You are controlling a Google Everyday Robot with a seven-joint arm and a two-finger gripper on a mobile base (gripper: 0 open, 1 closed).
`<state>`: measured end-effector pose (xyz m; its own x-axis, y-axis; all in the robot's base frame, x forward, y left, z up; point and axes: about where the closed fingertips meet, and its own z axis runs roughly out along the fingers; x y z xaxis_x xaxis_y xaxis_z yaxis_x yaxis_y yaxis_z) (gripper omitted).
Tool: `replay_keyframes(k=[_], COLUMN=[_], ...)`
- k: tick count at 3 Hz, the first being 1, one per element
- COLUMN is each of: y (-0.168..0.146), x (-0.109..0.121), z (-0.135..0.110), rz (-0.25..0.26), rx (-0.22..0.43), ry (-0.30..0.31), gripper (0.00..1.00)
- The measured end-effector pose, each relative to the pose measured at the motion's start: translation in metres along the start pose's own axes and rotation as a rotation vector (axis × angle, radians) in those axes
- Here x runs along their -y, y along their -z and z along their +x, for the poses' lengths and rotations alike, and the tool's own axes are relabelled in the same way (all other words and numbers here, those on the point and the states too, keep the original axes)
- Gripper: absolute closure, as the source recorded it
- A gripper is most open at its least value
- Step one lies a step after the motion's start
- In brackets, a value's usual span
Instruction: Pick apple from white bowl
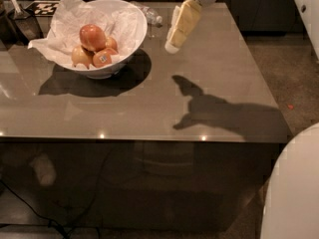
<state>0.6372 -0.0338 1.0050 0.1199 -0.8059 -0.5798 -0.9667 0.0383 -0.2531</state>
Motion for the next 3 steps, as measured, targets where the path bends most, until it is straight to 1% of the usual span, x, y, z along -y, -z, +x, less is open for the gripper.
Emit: replay_keyframes(k=[1,2,3], y=[-0.014,-0.021,-0.026], x=[0.019,0.034,0.038], z=[-0.012,-0.03,-0.036], rz=[0.012,0.032,0.038], rx=[-0.032,-0.101,-0.094], ry=[0.002,0.02,0.027], gripper=[0.0,0.0,0.0])
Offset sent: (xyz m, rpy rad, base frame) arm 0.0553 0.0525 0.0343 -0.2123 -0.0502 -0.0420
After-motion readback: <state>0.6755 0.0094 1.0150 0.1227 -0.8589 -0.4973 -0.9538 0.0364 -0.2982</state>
